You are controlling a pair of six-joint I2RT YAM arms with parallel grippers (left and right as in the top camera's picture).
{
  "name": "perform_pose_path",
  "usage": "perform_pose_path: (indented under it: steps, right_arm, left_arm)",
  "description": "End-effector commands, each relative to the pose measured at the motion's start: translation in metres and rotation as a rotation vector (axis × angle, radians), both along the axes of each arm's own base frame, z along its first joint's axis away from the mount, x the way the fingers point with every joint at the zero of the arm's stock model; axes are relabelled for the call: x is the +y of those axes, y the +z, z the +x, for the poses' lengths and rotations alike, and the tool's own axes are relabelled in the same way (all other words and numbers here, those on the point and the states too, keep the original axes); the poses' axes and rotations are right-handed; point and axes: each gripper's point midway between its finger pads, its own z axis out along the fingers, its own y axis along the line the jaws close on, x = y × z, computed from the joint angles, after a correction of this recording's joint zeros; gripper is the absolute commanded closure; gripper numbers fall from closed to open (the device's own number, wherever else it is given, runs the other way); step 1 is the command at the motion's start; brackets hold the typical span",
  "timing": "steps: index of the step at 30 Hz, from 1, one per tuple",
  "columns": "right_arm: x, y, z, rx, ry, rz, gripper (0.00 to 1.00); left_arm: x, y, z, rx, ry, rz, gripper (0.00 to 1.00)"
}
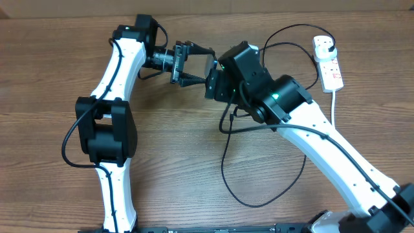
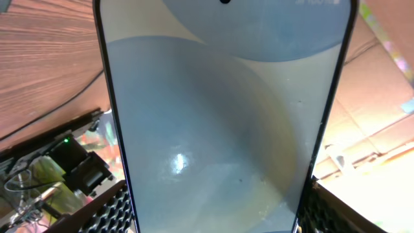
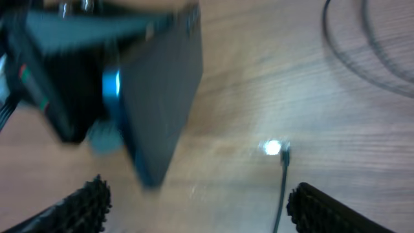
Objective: Plug charger to phone and switch on socket
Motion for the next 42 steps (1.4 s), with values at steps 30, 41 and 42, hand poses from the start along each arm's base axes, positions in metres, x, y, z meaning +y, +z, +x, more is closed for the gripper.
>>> perform_pose_path:
  steps: [30,41,42]
  right_arm:
    - [0.005,-0.022,0.032,-0.039,-0.116,-0.044,0.4]
    - [0.006,-0.029,0.03,-0.023,-0.11,-0.066,0.56]
    - [0.006,-0.029,0.03,-0.023,-0.109,-0.066,0.56]
  left_arm:
    - [-0.022,-0.013,-0.006,0.025,-0.025,0.124,0.36]
    - [-0.025,-0.012,-0.008,0.025,-0.032,0.123,0.36]
    - [-0.025,-0.012,-0.008,0.025,-0.032,0.123,0.36]
